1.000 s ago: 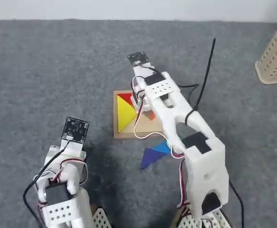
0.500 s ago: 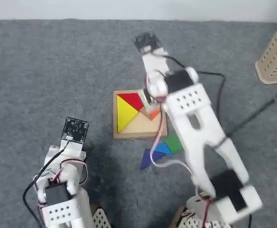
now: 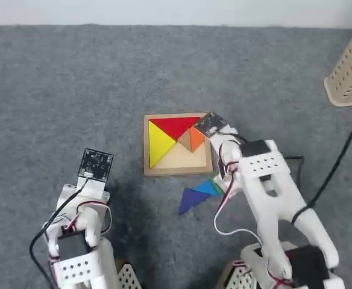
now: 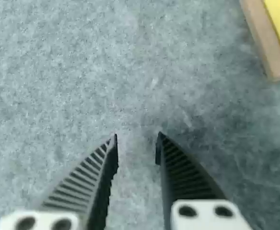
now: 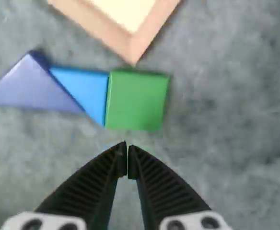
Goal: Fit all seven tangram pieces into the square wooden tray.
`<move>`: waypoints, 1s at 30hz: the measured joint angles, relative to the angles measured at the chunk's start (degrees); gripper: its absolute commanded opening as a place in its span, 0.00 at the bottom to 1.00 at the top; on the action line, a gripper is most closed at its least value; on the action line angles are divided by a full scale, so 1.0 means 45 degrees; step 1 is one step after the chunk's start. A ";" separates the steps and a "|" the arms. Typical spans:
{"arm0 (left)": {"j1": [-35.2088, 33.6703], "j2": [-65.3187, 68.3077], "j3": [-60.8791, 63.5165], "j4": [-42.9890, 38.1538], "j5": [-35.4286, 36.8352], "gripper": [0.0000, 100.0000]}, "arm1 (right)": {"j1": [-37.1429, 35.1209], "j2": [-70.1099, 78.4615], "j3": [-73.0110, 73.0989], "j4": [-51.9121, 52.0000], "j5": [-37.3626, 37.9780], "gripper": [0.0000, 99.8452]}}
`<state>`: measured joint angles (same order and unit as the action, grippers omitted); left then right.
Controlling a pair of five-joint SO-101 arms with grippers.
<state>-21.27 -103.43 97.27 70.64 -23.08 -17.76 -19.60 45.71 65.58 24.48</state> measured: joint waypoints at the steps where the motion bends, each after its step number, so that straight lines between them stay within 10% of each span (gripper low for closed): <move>1: 0.0000 0.0000 0.0000 0.0000 0.0000 0.12 | -0.0059 -0.0020 0.0059 -0.0195 0.0000 0.15; 30: 0.0000 0.0000 0.0000 0.0000 0.0000 0.12 | -0.0391 0.0742 0.1719 -0.3653 -0.1250 0.21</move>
<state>-21.27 -103.43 97.27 70.64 -23.08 -19.52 -16.26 53.45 49.14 18.86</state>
